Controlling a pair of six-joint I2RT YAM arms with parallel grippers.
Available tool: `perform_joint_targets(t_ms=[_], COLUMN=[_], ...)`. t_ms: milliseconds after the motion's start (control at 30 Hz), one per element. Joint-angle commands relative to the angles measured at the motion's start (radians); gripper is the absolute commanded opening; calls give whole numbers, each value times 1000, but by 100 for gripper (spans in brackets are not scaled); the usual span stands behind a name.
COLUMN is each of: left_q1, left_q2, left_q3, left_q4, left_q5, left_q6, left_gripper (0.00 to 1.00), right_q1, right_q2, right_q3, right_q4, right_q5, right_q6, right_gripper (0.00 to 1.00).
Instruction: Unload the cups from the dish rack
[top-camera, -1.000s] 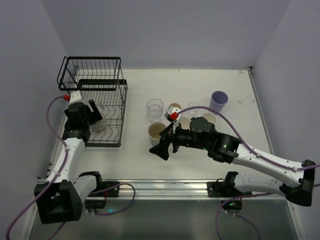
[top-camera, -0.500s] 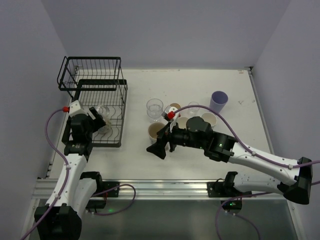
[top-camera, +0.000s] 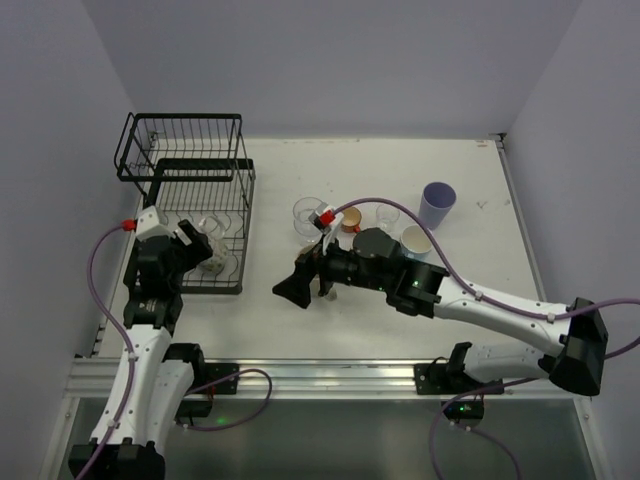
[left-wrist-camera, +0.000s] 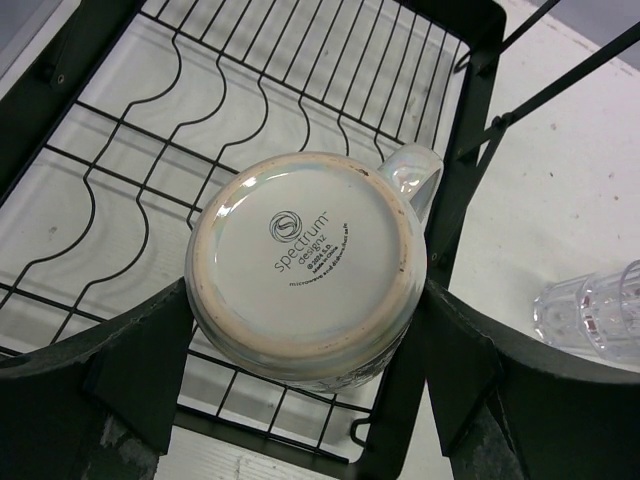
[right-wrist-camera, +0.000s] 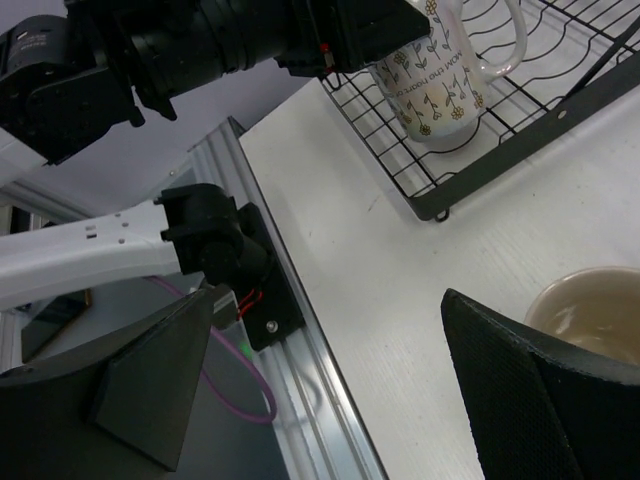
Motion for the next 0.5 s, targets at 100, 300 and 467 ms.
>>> perform_joint_targets(t_ms=[100,300,467], left_q1=[-2,-4,-38], left_q2=[-77,-115,-134], left_q3=[122,198,269], left_q4=[67,41,40], left_q5=[1,94,157], left_q6=[-49,-79,-111], left_gripper=[0,0,0], right_q1=[3,-20,-61], right_q2=[117,220,249], right_q3=[127,169,160], right_q4=[142,237,349], right_q5=[-12,-20,-28], right_q6=[81,178,252], right_gripper=[99,98,95])
